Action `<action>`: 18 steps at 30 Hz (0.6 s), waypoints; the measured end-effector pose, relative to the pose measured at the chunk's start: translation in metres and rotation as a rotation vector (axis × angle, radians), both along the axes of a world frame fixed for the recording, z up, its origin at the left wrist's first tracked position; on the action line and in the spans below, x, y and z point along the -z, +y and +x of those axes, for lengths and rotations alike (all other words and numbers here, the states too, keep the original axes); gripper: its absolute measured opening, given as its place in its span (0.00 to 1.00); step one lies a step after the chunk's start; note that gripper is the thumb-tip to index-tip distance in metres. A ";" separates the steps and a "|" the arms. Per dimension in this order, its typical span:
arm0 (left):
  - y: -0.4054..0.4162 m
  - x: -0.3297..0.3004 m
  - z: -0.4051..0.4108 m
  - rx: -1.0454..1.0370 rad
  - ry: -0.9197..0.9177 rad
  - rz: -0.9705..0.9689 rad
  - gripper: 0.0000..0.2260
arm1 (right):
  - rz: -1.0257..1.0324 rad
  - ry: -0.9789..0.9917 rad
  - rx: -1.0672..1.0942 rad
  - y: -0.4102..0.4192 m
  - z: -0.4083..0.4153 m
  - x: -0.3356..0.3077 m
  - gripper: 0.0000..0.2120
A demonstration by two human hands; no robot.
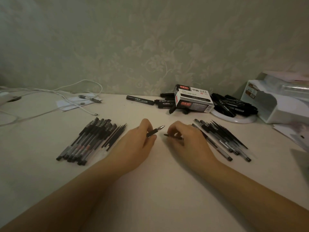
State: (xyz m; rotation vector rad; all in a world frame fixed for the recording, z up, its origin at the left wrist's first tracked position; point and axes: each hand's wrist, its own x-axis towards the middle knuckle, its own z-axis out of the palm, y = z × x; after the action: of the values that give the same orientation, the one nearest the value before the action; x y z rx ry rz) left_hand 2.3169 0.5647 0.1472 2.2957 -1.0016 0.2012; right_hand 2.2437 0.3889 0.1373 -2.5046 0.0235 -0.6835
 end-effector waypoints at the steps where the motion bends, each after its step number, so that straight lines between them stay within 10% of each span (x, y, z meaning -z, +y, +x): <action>1: 0.000 0.000 0.000 0.008 0.009 -0.007 0.05 | -0.060 0.005 -0.012 0.001 0.000 0.000 0.04; 18: -0.001 -0.007 -0.008 0.159 -0.118 -0.069 0.04 | 0.306 0.000 -0.156 0.000 -0.004 -0.008 0.08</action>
State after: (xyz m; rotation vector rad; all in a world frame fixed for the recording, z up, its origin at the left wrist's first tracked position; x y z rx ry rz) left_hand 2.3090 0.5635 0.1543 2.1510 -1.2127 0.3032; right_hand 2.2395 0.3887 0.1457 -2.1869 -0.0626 -0.5691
